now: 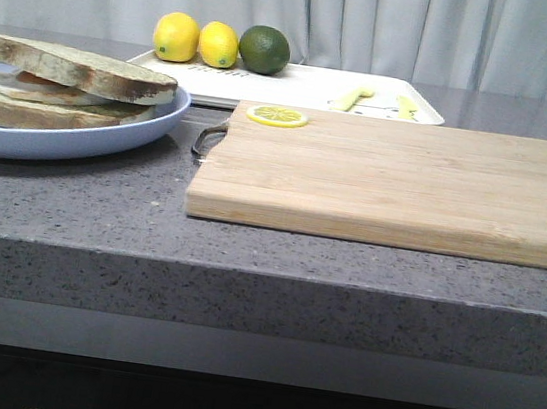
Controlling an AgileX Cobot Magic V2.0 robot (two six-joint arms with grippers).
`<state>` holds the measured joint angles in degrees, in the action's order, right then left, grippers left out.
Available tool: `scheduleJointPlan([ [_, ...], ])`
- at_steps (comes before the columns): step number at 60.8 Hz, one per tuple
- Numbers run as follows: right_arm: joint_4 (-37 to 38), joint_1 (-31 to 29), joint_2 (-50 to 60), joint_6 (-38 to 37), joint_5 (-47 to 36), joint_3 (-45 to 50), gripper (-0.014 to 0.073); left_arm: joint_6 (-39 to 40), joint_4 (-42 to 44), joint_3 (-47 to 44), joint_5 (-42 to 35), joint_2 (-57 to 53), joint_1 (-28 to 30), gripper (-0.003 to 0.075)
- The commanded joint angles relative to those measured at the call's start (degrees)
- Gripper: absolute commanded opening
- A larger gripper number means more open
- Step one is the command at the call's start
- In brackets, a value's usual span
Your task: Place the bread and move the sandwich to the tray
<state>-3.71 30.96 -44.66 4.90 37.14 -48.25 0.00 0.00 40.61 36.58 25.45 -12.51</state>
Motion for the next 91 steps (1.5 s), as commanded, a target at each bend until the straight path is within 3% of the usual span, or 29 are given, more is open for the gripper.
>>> scheduleJointPlan([
  [1,-0.4,0.1,4.3,-0.2,-7.1,2.9,0.0475,0.0,0.0,1.2,-4.4,0.8,-0.4,0.0503],
  [15,-0.4,0.1,8.9,-0.2,-9.4,8.4,0.0475,0.8,5.7,3.2,-0.2,6.4,-0.2,0.0503],
  [30,-0.4,0.1,8.8,-0.2,-9.5,8.8,0.0475,1.9,10.2,13.2,12.2,23.2,-0.2,0.0503],
  [44,-0.4,0.1,8.8,-0.2,-9.5,8.8,0.0475,2.4,9.8,23.5,17.7,39.7,1.7,0.0503],
  [55,-0.4,0.1,8.8,-0.2,-9.5,8.8,0.0475,1.7,2.7,31.0,19.8,49.0,9.4,0.0503],
  [70,-0.4,0.1,8.8,-0.2,-9.5,8.8,0.0475,-9.9,-17.2,35.6,20.9,58.9,19.8,0.0419],
  [91,-0.4,0.1,8.8,-0.2,-9.5,8.8,0.0475,-15.4,-26.8,35.6,20.9,66.4,21.5,0.0368],
])
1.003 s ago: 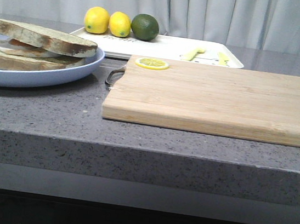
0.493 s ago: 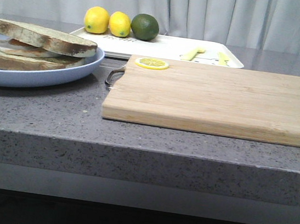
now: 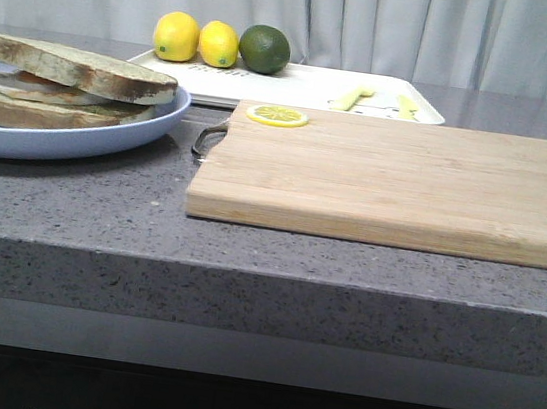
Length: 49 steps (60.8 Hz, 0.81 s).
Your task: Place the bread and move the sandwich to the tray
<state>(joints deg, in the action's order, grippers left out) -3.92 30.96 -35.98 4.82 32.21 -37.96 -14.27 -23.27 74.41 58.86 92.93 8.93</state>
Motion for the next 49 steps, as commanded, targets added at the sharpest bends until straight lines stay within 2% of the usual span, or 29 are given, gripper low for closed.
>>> scheduleJointPlan([
  [1,-0.2,0.1,0.1,-0.1,-4.6,-1.5,0.0475,-1.3,-4.0,1.8,-1.4,-0.8,0.0,0.0368],
  [14,-0.2,0.1,0.1,-0.1,-4.6,-1.5,0.0475,-1.5,-5.5,1.8,-2.9,1.7,0.0,0.036],
  [19,-0.2,0.1,0.1,-0.1,-4.6,-1.5,0.0475,-1.5,-5.5,1.8,-3.1,1.8,0.0,0.0305],
  [26,-0.2,0.1,0.1,-0.1,-4.6,-1.5,0.0475,-1.5,-5.5,1.8,-3.1,1.8,0.0,0.0165],
  [33,-0.2,0.1,0.1,-0.1,-4.6,-1.5,0.0475,-1.5,-5.5,1.8,-3.1,1.8,0.0,0.006],
  [40,-0.2,0.1,0.1,-0.1,-4.6,-1.5,0.0475,-1.5,-5.5,1.8,-3.1,1.8,0.0,-0.0019],
  [49,-0.2,0.1,0.1,-0.1,-4.0,-1.5,0.0475,-1.5,-5.5,1.8,-3.1,1.8,0.0,-0.0018],
])
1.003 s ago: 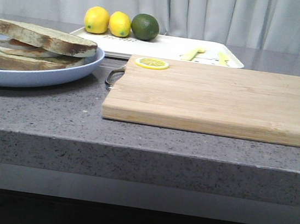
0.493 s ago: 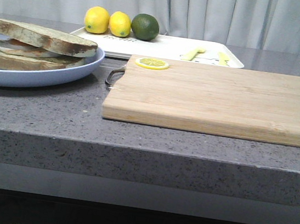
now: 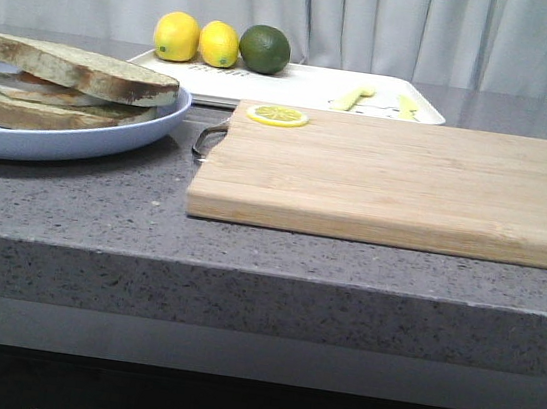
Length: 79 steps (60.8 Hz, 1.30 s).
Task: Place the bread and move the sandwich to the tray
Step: 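Grip the blue plate rim with the left gripper and lift it onto the tray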
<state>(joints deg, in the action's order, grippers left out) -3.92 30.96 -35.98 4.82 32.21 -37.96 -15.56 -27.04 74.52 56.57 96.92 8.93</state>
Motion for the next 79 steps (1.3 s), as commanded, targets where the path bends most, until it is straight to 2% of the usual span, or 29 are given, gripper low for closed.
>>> scheduleJointPlan([
  [1,-0.2,0.1,0.1,-0.1,-4.0,-1.5,0.0475,-0.2,-1.7,1.7,-0.8,-2.2,0.0,-0.0018],
  [13,-0.2,0.1,0.1,-0.1,-4.0,-1.5,0.0475,-0.9,-4.8,3.1,-0.9,-3.0,0.0,-0.0018],
  [27,-0.2,0.1,0.1,-0.1,-4.0,-1.5,0.0475,-3.5,-15.6,8.8,-1.0,-3.2,-0.3,-0.0018],
  [47,-0.2,0.1,0.1,-0.1,-4.0,-1.5,0.0475,-2.9,-19.7,20.6,-4.7,1.5,-5.8,-0.0018],
  [64,-0.2,0.1,0.1,-0.1,-4.0,-1.5,0.0475,4.1,-19.9,33.8,-4.9,11.6,-9.8,-0.0018],
  [79,-0.2,0.1,0.1,-0.1,-4.0,-1.5,0.0475,11.2,-19.6,44.6,-4.9,21.6,-10.6,-0.0018],
])
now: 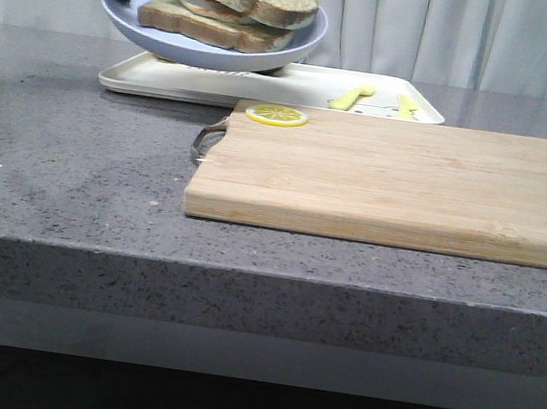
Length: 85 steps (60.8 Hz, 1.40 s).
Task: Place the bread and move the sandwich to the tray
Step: 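Grip the blue plate rim with the left gripper and lift it onto the tray, then release the plate and raise the left gripper away from the tray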
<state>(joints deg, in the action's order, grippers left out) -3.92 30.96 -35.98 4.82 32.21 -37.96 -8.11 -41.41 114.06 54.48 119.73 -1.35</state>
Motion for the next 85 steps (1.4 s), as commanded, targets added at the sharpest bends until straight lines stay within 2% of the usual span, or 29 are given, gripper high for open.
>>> scheduleJointPlan([
  [1,-0.2,0.1,0.1,-0.1,-4.0,-1.5,0.0475,4.2,-5.2,5.5,-2.8,-0.7,-0.3,-0.0018],
  [12,-0.2,0.1,0.1,-0.1,-4.0,-1.5,0.0475,9.4,-5.2,8.1,-3.4,3.3,-0.3,-0.0017],
  [23,-0.2,0.1,0.1,-0.1,-4.0,-1.5,0.0475,10.9,-5.2,8.1,-3.8,4.3,-0.3,0.0008],
  [29,-0.2,0.1,0.1,-0.1,-4.0,-1.5,0.0475,10.9,-4.9,8.1,-3.9,4.3,-0.3,0.0093],
  [38,-0.2,0.1,0.1,-0.1,-4.0,-1.5,0.0475,10.7,-4.9,8.1,-2.3,4.3,-0.2,0.0277],
  [43,-0.2,0.1,0.1,-0.1,-4.0,-1.5,0.0475,10.6,-4.8,8.2,-1.3,4.2,-0.1,0.033],
  [61,-0.2,0.1,0.1,-0.1,-4.0,-1.5,0.0475,6.6,0.7,8.2,0.9,-3.2,-0.3,0.0328],
  [74,-0.2,0.1,0.1,-0.1,-4.0,-1.5,0.0475,6.1,13.7,6.1,0.6,-13.6,-3.6,0.0327],
  [85,-0.2,0.1,0.1,-0.1,-4.0,-1.5,0.0475,5.8,22.9,-1.8,-2.3,-24.1,-8.7,0.0327],
])
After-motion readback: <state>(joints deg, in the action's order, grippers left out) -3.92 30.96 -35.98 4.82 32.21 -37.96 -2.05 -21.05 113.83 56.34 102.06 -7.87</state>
